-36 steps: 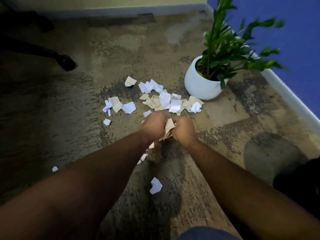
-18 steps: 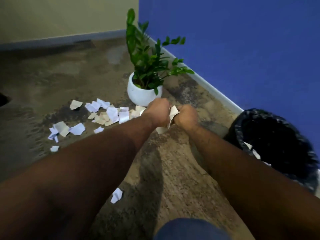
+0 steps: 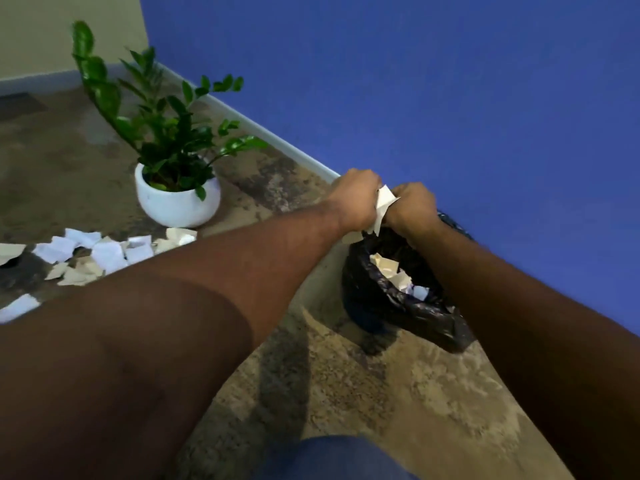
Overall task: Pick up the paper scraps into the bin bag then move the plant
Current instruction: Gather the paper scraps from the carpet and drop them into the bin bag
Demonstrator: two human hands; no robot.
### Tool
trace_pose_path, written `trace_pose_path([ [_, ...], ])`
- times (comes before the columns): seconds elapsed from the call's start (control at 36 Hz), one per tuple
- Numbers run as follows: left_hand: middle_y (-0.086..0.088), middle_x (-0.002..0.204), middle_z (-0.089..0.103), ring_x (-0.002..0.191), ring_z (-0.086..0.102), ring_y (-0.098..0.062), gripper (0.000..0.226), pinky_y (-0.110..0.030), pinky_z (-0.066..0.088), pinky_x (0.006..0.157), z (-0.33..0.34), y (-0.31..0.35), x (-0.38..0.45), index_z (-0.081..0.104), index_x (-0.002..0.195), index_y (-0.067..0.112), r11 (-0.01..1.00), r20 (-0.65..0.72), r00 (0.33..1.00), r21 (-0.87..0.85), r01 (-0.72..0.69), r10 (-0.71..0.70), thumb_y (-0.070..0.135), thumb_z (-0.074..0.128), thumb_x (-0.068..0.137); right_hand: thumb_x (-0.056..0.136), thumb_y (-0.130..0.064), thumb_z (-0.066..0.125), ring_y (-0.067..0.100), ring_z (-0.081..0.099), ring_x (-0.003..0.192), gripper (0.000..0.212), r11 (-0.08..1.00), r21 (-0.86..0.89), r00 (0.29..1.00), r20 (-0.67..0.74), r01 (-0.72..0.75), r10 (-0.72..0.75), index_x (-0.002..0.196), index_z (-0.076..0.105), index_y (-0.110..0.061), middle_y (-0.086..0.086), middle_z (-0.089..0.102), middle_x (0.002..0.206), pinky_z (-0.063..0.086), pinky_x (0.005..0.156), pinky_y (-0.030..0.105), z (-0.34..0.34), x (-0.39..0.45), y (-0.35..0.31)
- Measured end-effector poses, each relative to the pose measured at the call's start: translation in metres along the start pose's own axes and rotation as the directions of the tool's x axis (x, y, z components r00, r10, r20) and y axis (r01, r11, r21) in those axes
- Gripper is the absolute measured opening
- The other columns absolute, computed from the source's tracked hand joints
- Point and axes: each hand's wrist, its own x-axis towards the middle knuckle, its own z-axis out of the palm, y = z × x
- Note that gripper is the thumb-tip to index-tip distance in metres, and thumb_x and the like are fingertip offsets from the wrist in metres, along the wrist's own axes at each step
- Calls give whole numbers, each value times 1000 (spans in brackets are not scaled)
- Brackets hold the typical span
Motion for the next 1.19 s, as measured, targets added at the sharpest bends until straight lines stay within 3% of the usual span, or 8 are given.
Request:
trace_pose_path([
  [0.08,-13,105,69,99,65,-33,19,-37,52,80,22,20,8,67,97,11,1000,65,998,-4,-24,24,4,63,80,71,-7,75,22,58,63,13,997,2,996,23,-83,83,67,65,-13,3,63,66,44,51,27,-9,0,28],
  [0.17,-15,103,69,97,65,-34,17,-35,50,76,43,35,12,67,94,10,999,84,995,-10,-46,47,4,63,79,76,-11,73,30,65,82,17,990,-37,990,21,-138,139,91,70,-4,15,70,91,54,73,39,-11,-1,55],
  [0.25,-12,102,67,96,66,-32,15,-36,53,75,62,45,15,66,92,11,997,100,992,-40,-71,74,8,67,77,76,-12,73,25,56,71,11,972,-93,976,19,-214,217,76,62,-9,10,65,82,43,58,28,-14,-5,74],
  [0.39,-11,143,41,131,46,-32,88,-41,47,104,89,44,19,36,145,19,990,215,973,-125,-60,86,24,84,71,72,-3,70,24,62,73,15,959,-24,957,62,-282,283,84,66,-11,-1,58,70,43,55,24,-14,-5,102],
  [0.56,-7,152,34,136,41,-31,129,-48,46,103,92,42,18,12,155,30,995,296,950,-33,-90,96,40,93,55,79,-1,68,18,60,66,42,953,-8,949,95,-302,301,119,63,-14,-3,55,76,47,48,24,-13,-3,112],
  [0.89,-6,138,52,126,50,-25,62,-38,44,104,60,6,5,46,139,16,992,124,986,-67,-106,114,27,73,84,89,-7,50,23,55,59,24,994,-110,999,-45,-11,6,69,61,-16,8,65,73,33,49,23,-2,0,68],
  [0.97,-8,134,53,124,51,-26,56,-40,44,105,43,-20,-4,49,135,15,995,135,987,-46,-85,90,26,71,85,86,-7,49,33,62,69,20,993,-116,998,-58,22,-29,76,66,-7,15,68,78,51,60,36,8,1,41],
  [1.19,-14,143,48,134,45,-30,63,-39,38,111,-8,-115,-48,43,141,10,991,120,993,135,-10,-7,34,66,87,86,-14,51,39,64,90,19,956,-162,970,27,244,-243,93,68,-10,18,69,96,56,80,43,60,-6,-55],
])
